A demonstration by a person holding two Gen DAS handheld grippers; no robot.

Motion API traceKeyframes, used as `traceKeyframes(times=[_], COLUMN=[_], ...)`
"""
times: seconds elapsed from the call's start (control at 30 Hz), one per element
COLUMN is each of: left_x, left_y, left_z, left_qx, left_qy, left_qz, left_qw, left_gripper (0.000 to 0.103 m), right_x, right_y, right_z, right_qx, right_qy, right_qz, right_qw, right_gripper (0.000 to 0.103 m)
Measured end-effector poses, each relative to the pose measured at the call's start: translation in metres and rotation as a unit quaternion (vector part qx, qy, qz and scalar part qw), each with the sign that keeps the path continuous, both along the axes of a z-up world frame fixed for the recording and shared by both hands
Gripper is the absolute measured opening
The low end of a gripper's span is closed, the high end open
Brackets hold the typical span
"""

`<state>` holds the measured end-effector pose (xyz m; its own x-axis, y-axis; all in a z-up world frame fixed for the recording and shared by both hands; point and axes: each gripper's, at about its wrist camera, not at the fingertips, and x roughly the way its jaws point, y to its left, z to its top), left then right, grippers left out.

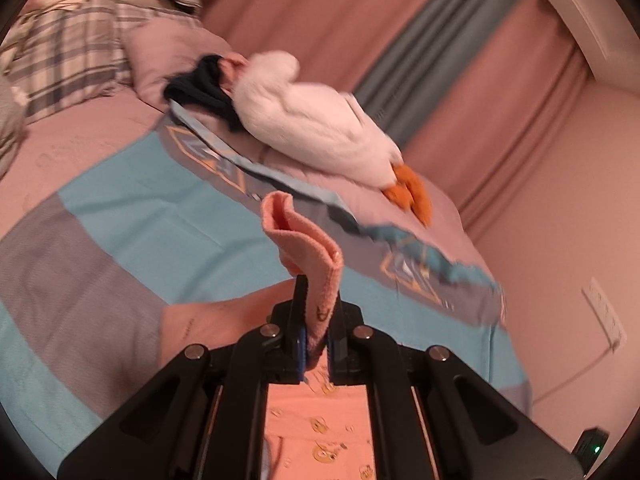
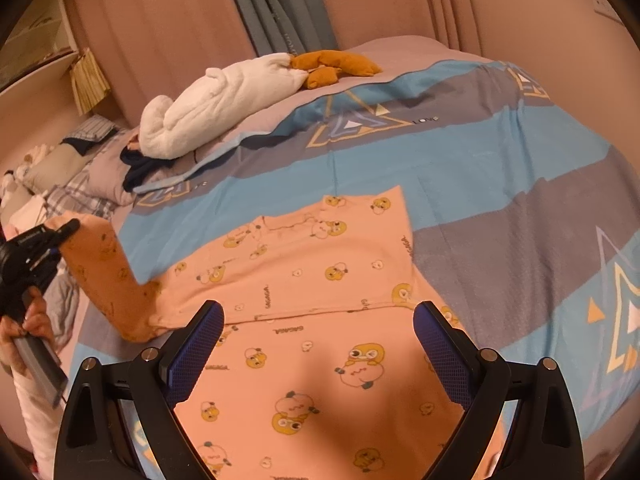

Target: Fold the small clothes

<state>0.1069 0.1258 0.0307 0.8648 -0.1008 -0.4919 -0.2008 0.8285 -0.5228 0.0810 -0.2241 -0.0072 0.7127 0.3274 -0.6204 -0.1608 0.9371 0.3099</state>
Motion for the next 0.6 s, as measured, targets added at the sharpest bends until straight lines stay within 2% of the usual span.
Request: traceKeyframes(times=[0.23,0.37,0.6], left_x=[0.018,0.026,0.034], left_y=[-0.048,-0.075,-0.103], left_z=[-0.037,-0.059,-0.101], left_qx=[0.023,0.040,0.041], left_qy=[0.055,0.086,0.138], left_qz=[-0.061,-0.096,-0.140], left_qw=[0.9964,0.9908,0.9796], left_gripper=[0.006,0.006,0.006], right_x=[0.000,0.002,0.004], right_y=[-0.007,-0.010,-0.012], right_z=[-0.002,-0.005,-0.010], right_qx=[0.000,0.001,0.004], right_qy=[0.005,0.009,0.017], right_qz=[-0.010,-0.013,-0.015], right_qw=[1.000,1.000,1.000], right_gripper=[0.096,0.096,0.096])
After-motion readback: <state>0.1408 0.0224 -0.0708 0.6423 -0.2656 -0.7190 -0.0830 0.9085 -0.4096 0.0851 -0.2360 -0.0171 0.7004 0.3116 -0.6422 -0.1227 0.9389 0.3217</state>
